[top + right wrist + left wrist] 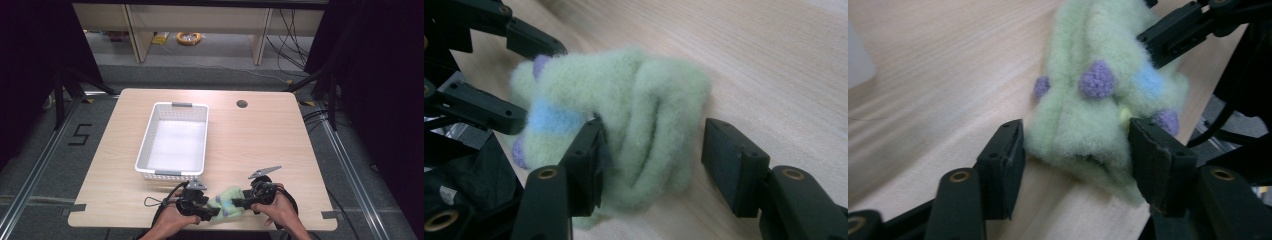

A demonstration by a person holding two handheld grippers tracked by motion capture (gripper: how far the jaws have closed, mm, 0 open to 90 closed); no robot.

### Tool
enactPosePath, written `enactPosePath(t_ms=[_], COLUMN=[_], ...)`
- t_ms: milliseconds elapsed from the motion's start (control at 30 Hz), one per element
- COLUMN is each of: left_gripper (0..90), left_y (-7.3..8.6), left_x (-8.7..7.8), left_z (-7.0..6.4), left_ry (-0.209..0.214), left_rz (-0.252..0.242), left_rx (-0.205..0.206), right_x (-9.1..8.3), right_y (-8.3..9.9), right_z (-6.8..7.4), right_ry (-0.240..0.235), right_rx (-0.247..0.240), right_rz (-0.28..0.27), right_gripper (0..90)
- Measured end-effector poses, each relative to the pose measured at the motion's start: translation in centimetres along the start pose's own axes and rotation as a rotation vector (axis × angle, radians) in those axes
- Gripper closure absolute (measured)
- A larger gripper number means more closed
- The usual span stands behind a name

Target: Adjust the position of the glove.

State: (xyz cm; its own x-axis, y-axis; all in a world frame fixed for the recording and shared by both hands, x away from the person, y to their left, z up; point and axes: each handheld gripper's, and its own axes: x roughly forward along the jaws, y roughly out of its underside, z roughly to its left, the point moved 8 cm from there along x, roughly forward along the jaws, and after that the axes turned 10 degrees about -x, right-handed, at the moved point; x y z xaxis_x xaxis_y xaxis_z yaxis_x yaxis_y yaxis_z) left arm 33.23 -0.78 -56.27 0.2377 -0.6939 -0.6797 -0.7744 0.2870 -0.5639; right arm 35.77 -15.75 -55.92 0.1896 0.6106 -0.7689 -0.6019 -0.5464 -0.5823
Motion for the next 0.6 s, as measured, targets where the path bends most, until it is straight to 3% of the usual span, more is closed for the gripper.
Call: enactPosePath(t_ms=[233, 467, 600], left_gripper=[47.6, 63.0, 67.6], left_y=[0.14, 0.19, 0.15], left_x=[0.05, -0.09, -0.23], left_z=[-0.16, -0.42, -0.54], left_ry=[0.027, 0.071, 0.065], left_rz=[-0.003, -0.025, -0.033], left_rx=[-0.004, -0.057, -0.039], right_x=[0.1, 0.0, -0.15], right_y=[0.19, 0.34, 0.39], right_z=[0.39, 0.6, 0.88], right_ry=[-0.033, -0.048, -0.041], right_rx=[0.013, 0.012, -0.001], right_rz=[-0.013, -0.026, -0.036], right_gripper=[54.7, 61.1, 65.3])
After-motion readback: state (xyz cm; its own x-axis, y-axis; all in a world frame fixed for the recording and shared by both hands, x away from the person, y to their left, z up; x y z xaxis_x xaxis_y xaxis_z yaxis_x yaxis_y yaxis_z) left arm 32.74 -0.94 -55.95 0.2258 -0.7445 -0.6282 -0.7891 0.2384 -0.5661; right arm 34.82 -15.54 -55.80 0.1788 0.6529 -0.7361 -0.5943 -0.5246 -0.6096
